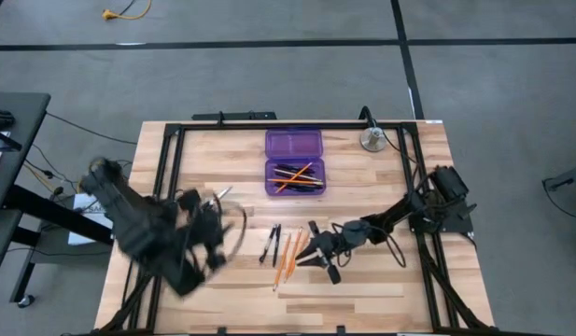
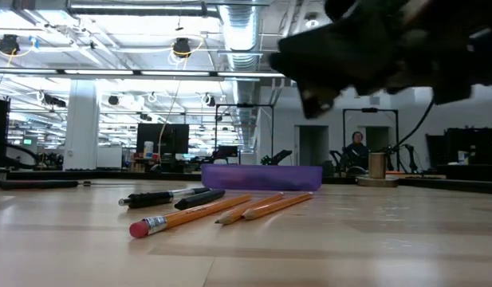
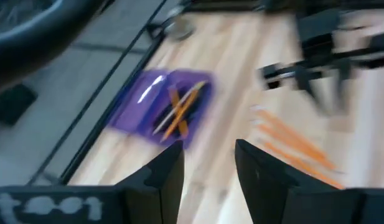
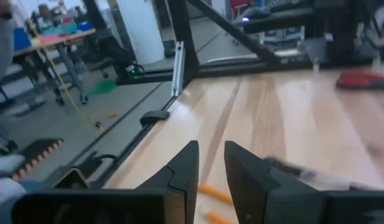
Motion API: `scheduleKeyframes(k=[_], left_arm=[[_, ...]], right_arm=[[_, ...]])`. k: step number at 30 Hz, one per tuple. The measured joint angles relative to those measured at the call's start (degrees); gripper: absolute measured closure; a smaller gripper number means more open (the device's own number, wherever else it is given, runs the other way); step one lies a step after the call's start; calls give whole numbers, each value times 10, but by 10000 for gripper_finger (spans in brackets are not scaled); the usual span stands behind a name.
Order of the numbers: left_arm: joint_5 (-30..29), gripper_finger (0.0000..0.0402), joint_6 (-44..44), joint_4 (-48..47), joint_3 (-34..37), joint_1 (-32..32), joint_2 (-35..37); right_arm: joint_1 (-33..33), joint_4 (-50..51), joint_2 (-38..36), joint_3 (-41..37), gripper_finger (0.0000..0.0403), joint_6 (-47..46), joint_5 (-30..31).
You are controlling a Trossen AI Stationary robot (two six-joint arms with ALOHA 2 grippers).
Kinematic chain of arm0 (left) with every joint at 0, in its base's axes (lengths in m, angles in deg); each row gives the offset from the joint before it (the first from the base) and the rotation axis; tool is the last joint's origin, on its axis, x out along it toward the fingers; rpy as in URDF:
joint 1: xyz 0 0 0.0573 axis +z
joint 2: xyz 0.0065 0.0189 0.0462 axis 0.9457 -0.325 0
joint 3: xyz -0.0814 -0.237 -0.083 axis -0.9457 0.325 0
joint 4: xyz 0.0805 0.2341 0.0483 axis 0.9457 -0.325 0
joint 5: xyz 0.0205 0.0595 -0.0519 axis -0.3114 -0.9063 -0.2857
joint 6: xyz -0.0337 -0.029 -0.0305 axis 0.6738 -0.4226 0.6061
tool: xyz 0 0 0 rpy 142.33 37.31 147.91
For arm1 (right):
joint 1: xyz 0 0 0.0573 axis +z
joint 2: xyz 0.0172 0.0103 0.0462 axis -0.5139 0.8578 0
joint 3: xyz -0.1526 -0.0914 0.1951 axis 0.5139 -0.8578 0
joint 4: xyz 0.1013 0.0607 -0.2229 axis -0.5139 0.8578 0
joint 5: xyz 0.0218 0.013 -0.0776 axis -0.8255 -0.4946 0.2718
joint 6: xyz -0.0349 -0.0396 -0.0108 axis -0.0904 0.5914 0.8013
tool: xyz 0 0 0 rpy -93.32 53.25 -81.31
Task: Pick & place school supplies into a supply box
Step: Put the orange pencil into the purple supply box
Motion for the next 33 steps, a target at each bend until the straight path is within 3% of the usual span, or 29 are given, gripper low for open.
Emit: scheduleKeyframes(k=[3,6,11,16,20,23,30,33], left_arm=[[41,269,-2,76,137,52,88],[82,269,-67,232,292,103,183],[172,269,-239,558,545,200,317],[293,269,-318,795,721,336,365],[359,269,-335,896,794,410,357],[361,269,-343,904,811,434,351],[362,269,-387,947,822,429,351],[371,269,-414,962,822,424,351]], right_arm=[[-22,38,0,28,330,51,-35],[-48,112,-1,72,330,77,-58],[-104,405,-25,171,330,90,-55],[-151,576,-31,251,330,114,-55],[-164,693,-41,298,330,121,-57],[-161,781,-48,317,330,88,-56],[-152,788,-58,324,330,-106,-51],[-146,792,-58,324,331,-187,-1]])
